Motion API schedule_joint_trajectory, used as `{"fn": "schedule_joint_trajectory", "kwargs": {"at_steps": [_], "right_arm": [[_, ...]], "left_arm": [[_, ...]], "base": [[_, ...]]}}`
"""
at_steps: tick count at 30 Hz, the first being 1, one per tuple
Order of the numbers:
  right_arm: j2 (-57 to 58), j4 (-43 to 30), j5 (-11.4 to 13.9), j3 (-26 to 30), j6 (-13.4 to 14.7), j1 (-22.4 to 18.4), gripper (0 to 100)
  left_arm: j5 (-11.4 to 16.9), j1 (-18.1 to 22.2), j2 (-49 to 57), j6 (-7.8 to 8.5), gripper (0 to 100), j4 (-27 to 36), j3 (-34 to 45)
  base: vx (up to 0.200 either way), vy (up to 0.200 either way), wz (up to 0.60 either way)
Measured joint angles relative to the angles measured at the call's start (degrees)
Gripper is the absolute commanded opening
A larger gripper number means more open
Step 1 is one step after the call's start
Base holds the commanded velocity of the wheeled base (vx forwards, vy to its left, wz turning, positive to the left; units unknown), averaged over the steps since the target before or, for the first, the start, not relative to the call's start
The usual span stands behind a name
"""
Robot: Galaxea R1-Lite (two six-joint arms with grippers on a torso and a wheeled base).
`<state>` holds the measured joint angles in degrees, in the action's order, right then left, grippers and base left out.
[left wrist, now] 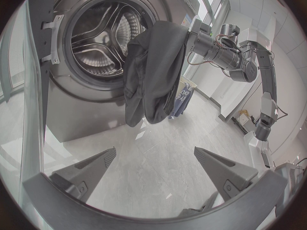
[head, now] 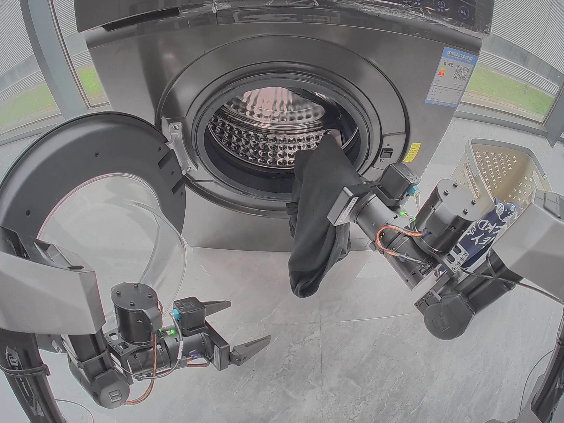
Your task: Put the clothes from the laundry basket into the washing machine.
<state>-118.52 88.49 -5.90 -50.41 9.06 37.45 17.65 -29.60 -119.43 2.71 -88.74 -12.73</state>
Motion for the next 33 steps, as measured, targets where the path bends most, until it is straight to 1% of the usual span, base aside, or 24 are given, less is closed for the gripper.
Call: {"fn": "schedule_joint_trajectory", "kwargs": {"at_steps": [6, 11, 17, 19, 27, 33], "right_arm": [[0.55, -0.09, 0.00, 0.88, -0.13, 1.05, 0], [0.83, -0.09, 0.00, 1.76, -0.17, 2.05, 0], [0.83, -0.04, -0.01, 2.43, -0.09, 4.02, 0], [0.83, -0.02, 0.00, 2.49, 0.00, 4.72, 0], [0.82, -0.02, -0.09, 2.58, 0.18, 5.96, 0], [0.77, 0.00, -0.26, 2.60, 0.24, 6.90, 0]], "left_arm": [[0.40, -0.77, 0.35, -0.63, 100, -0.06, -3.73], [0.51, -1.51, 0.35, -1.34, 100, 0.00, -8.74], [0.49, -3.19, -0.66, -2.95, 100, 0.00, -15.43], [0.49, -3.63, -1.35, -3.24, 100, 0.05, -16.92], [0.27, -3.94, -4.69, -3.30, 100, 0.02, -22.52], [-0.66, -3.97, -6.73, -3.30, 100, 0.05, -25.69]], "base": [[0.000, 0.000, 0.00], [0.000, 0.000, 0.00], [0.000, 0.000, 0.00], [0.000, 0.000, 0.00], [0.000, 0.000, 0.00], [0.000, 0.000, 0.00]]}}
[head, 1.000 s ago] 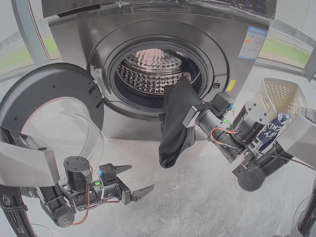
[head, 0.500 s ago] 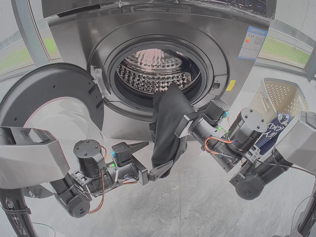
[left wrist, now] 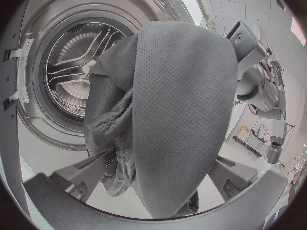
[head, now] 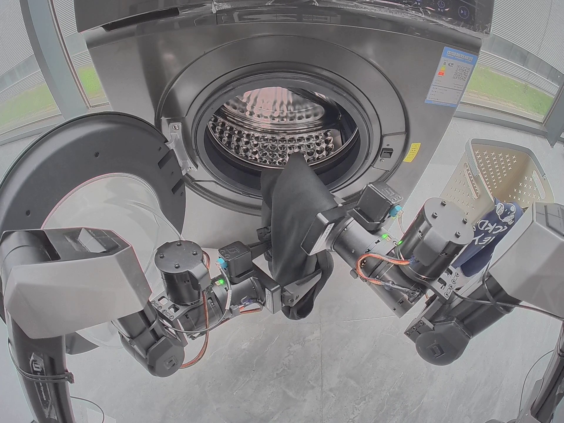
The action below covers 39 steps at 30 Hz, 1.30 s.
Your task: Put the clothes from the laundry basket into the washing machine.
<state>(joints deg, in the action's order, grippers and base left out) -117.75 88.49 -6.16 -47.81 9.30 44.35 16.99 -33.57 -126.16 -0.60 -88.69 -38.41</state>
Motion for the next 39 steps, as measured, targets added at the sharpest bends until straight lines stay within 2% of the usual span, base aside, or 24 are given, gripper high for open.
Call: {"fn": "schedule_joint_trajectory", "kwargs": {"at_steps": [7, 12, 21, 29, 30, 39], "right_arm": [[-0.30, 0.02, -0.30, 0.35, 0.02, 0.63, 0], [-0.59, 0.00, -0.40, 0.43, 0.02, 1.04, 0], [-0.41, -0.02, -1.01, 1.43, 0.11, 2.21, 0], [1.02, -0.02, -1.94, 3.27, 0.24, 3.85, 0], [1.21, -0.02, -1.96, 3.39, 0.35, 4.00, 0], [2.23, -0.04, -1.96, 4.44, 0.62, 3.57, 0]], "left_arm": [[-0.22, 0.06, -1.54, 0.09, 100, 0.06, -2.27], [-1.84, -0.07, -2.23, -0.02, 100, 0.04, -4.11], [-2.57, 0.17, -5.21, -0.06, 100, 0.04, -7.23], [-8.05, 0.69, -8.27, -2.13, 100, 0.06, -12.61], [-8.18, 0.69, -8.62, -2.16, 0, 0.04, -12.96], [-9.03, 1.60, -10.03, -2.41, 0, -0.05, -14.62]], "base": [[0.000, 0.000, 0.00], [0.000, 0.000, 0.00], [0.000, 0.000, 0.00], [0.000, 0.000, 0.00], [0.000, 0.000, 0.00], [0.000, 0.000, 0.00]]}}
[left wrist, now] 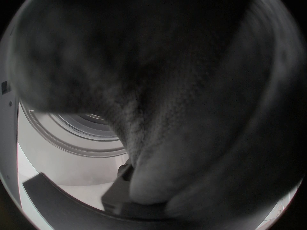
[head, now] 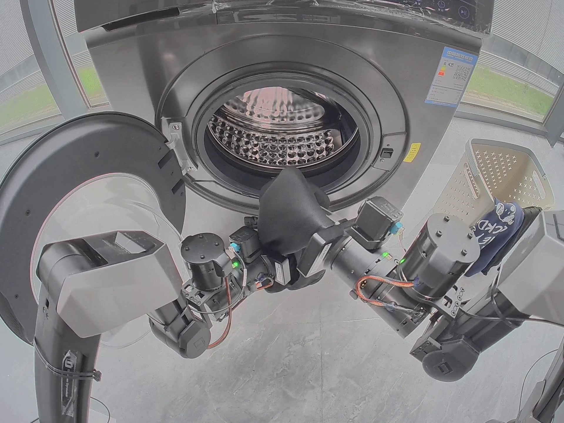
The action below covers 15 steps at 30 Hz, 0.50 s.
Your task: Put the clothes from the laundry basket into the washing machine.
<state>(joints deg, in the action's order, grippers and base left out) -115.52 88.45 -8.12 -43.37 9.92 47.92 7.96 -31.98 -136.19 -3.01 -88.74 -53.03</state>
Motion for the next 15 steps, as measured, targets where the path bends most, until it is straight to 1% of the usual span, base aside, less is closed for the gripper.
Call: {"fn": "schedule_joint_trajectory", "kwargs": {"at_steps": [4, 11, 15], "right_arm": [[0.57, 0.11, 0.16, 0.49, 0.56, -1.76, 0], [0.89, 0.17, 0.16, 0.79, 1.51, -5.92, 0], [0.72, 0.12, 0.05, 0.68, 1.71, -7.13, 0]], "left_arm": [[-0.22, 0.52, 0.69, -0.66, 0, 0.17, -0.27], [-0.28, 0.80, 4.66, -2.95, 0, 0.17, 2.29], [-0.22, 0.50, 6.42, -3.22, 0, 0.17, 4.68]], "base": [[0.000, 0.000, 0.00], [0.000, 0.000, 0.00], [0.000, 0.000, 0.00]]}}
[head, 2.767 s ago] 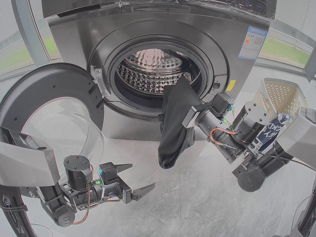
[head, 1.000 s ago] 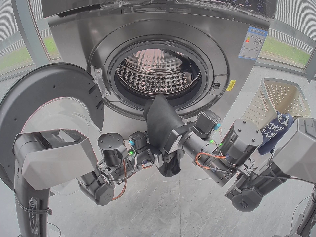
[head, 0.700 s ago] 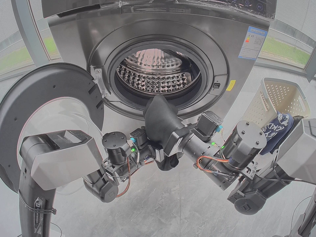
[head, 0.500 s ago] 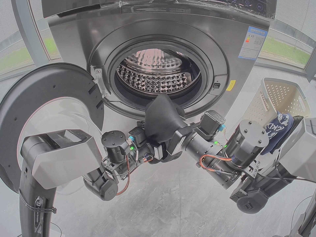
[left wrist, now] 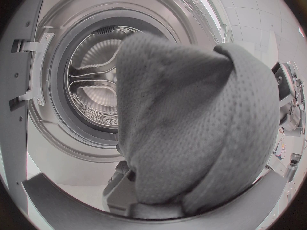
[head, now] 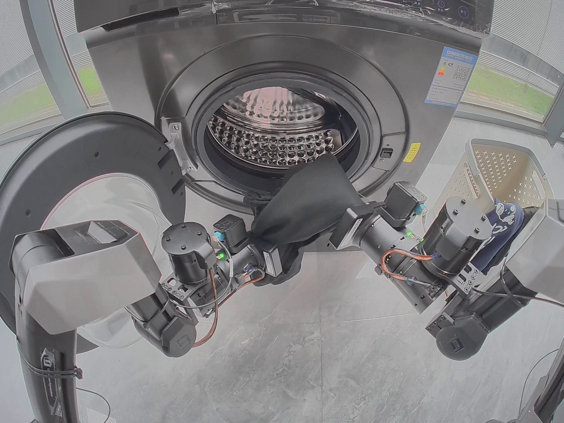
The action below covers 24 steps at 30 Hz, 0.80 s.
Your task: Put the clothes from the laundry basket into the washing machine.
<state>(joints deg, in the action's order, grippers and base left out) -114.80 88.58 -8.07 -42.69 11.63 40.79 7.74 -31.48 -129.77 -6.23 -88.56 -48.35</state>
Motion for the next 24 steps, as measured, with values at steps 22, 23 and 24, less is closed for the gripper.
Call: {"fn": "schedule_joint_trajectory", "kwargs": {"at_steps": [22, 23, 24], "right_arm": [[-5.62, 0.05, -1.10, 4.60, 0.74, -2.58, 100], [-5.46, 0.05, -1.06, 4.96, 0.68, -2.49, 100], [-5.16, 0.05, -0.93, 5.62, 0.55, -2.40, 100]], "left_arm": [[0.16, -0.41, 7.75, -0.68, 0, -0.11, 5.83], [0.13, -0.46, 8.28, -0.94, 0, -0.11, 6.12], [0.09, -0.55, 9.01, -1.24, 0, -0.12, 6.53]], "base": [[0.000, 0.000, 0.00], [0.000, 0.000, 0.00], [0.000, 0.000, 0.00]]}}
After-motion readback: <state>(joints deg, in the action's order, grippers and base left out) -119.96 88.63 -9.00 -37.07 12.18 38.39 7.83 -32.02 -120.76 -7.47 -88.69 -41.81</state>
